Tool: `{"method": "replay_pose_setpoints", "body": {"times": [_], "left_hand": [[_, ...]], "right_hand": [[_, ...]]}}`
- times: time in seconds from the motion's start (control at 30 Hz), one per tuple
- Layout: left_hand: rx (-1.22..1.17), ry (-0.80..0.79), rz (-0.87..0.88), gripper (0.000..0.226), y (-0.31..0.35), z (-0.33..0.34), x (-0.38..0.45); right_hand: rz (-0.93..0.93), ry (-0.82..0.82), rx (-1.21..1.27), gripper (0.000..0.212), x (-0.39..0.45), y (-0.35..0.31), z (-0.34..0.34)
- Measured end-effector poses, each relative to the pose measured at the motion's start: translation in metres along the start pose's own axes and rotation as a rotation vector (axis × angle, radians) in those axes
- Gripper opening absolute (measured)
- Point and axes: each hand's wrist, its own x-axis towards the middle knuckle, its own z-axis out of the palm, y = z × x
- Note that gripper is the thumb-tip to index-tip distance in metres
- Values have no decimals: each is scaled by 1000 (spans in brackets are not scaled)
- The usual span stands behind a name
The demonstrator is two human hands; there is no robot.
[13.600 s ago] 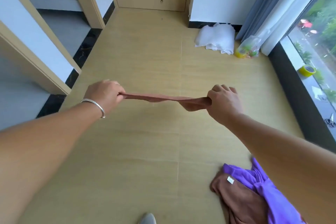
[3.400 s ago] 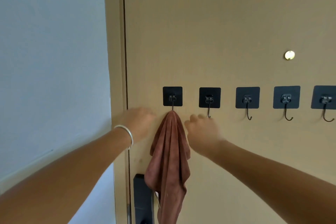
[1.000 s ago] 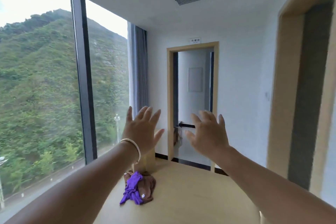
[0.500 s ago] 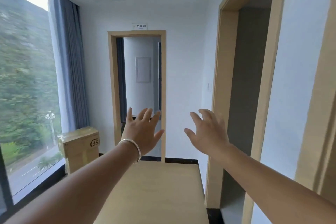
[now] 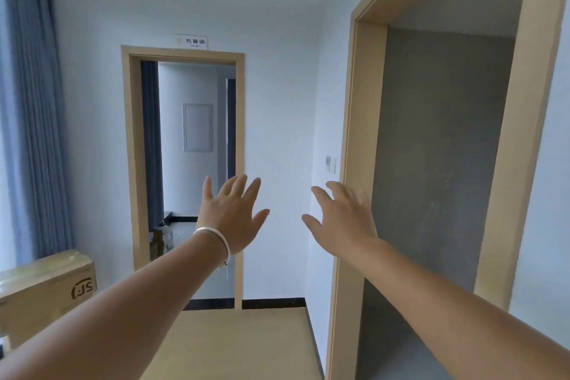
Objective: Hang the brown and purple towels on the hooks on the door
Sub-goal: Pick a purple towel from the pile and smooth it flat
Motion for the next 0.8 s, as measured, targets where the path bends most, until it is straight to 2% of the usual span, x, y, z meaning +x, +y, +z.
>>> {"method": "replay_pose_setpoints", "body": {"times": [0.37,0.8], "left_hand": [[-26,-74,38,68,-15,134,90],[59,-84,-30,64,-22,287,243]], "right_hand": [[14,-60,5,60,112,21,106],[-55,-54,99,60,306,65,263]]}}
